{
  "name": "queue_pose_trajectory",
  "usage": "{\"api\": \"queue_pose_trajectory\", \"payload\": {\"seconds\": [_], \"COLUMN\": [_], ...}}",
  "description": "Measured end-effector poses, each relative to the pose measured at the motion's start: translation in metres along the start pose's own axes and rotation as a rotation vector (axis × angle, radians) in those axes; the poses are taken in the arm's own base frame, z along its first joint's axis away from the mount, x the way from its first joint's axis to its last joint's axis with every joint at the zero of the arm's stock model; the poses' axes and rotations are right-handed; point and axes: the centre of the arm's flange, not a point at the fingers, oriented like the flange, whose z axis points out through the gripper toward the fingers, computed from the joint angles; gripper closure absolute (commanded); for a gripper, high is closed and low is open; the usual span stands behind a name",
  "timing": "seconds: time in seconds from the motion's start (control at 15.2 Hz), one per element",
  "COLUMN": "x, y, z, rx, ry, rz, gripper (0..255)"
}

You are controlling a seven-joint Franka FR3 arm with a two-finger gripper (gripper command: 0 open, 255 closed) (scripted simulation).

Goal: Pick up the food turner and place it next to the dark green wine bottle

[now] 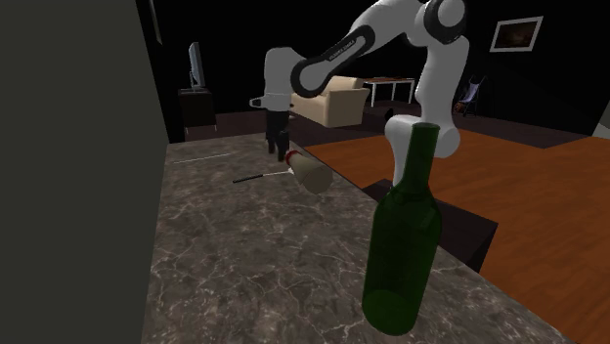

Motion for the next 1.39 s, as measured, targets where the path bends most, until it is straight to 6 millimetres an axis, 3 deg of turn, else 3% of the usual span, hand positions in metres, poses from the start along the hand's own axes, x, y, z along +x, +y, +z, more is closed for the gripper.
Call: {"api": "queue_pose_trajectory", "payload": {"seconds": [0.26, 0.73, 1.19, 1.25, 1.39], "x": [0.003, 0.002, 0.002, 0.002, 0.002], "y": [0.038, 0.043, 0.043, 0.043, 0.043], "z": [0.029, 0.068, 0.072, 0.072, 0.072], "rx": [-0.002, -0.003, -0.003, -0.003, -0.003], "ry": [-0.013, -0.015, -0.015, -0.015, -0.015], "rz": [0.037, 0.043, 0.043, 0.043, 0.043], "gripper": [0, 0, 0, 255, 255]}}
